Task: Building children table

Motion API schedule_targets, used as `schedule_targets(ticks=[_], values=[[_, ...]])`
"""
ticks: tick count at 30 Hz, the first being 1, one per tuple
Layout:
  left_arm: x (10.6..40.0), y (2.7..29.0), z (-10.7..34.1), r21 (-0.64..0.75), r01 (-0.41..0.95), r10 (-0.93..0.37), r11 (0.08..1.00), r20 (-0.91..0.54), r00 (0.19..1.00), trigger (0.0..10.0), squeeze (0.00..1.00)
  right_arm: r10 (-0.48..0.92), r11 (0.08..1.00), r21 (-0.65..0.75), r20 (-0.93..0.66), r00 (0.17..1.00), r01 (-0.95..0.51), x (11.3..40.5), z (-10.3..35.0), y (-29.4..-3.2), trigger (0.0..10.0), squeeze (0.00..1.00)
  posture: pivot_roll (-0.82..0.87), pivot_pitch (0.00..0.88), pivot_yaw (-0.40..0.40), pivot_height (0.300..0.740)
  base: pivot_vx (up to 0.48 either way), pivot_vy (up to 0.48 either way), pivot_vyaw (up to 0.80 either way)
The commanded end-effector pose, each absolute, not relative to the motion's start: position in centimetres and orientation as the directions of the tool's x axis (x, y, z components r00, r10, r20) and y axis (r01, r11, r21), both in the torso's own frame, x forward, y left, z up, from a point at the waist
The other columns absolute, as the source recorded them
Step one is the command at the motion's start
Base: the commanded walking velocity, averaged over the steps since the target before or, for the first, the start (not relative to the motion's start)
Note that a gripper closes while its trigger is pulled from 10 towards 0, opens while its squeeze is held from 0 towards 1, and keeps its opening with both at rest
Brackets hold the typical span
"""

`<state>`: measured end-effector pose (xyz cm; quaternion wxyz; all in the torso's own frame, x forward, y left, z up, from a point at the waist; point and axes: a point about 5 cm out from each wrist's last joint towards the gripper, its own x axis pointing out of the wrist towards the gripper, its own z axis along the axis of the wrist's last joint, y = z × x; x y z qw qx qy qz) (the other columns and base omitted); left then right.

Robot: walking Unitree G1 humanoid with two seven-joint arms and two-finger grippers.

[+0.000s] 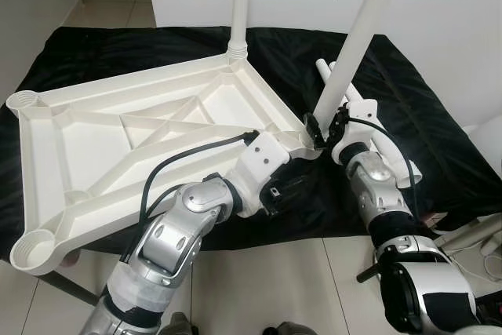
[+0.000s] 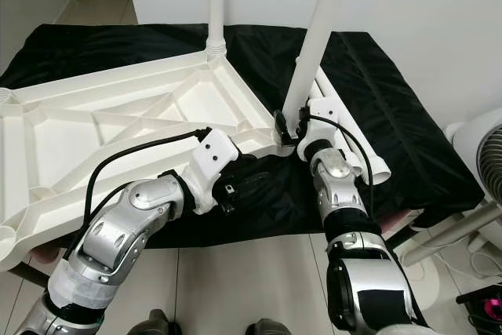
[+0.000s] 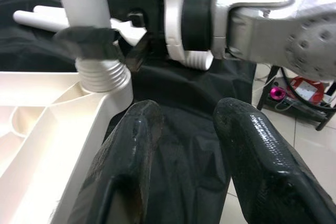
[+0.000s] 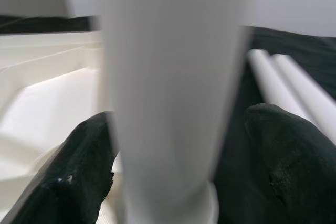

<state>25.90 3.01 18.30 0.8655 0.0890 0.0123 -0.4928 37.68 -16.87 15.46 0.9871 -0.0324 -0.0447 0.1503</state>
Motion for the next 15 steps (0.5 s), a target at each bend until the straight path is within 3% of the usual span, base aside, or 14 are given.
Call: schedule_targets(ticks=[1,5,12,13,14,15], values=[[25.91,3.02,18.35,0.162,0.846,-0.843,0.508,-0.109,0.527,10.0,0.0,0.333,0.94,-0.1,0.065,0.941,-0.326,37.74,15.4,-16.79,10.0,0.0,-0.06,0.007,-0.021,0.74,0.0,0.0,0.0],[26.02,3.13,18.51,0.165,0.844,-0.842,0.509,-0.108,0.529,10.0,0.0,0.428,0.897,-0.127,0.007,0.904,-0.424,38.1,15.52,-16.35,10.0,0.0,-0.05,0.005,-0.018,0.74,0.0,0.0,0.0],[26.13,3.22,18.6,0.17,0.841,-0.838,0.514,-0.108,0.534,10.0,0.0,0.461,0.874,-0.152,-0.048,0.886,-0.462,38.42,15.36,-16.34,9.9,0.0,-0.05,0.008,-0.014,0.74,0.0,0.0,0.0],[26.17,3.27,18.64,0.171,0.839,-0.837,0.516,-0.108,0.537,10.0,0.0,0.468,0.868,-0.151,-0.065,0.881,-0.473,38.45,15.21,-16.33,5.0,0.0,-0.04,0.01,-0.012,0.74,0.0,0.0,0.0],[26.2,3.33,18.69,0.172,0.838,-0.835,0.518,-0.108,0.539,10.0,0.0,0.471,0.865,-0.151,-0.081,0.878,-0.478,38.44,14.98,-16.38,2.8,0.0,-0.04,0.013,-0.011,0.74,0.0,0.0,0.0],[26.21,3.37,18.71,0.172,0.837,-0.835,0.519,-0.108,0.54,10.0,0.0,0.473,0.864,-0.15,-0.09,0.877,-0.481,38.42,14.83,-16.42,2.8,0.0,-0.04,0.013,-0.011,0.74,0.0,0.0,0.0]])
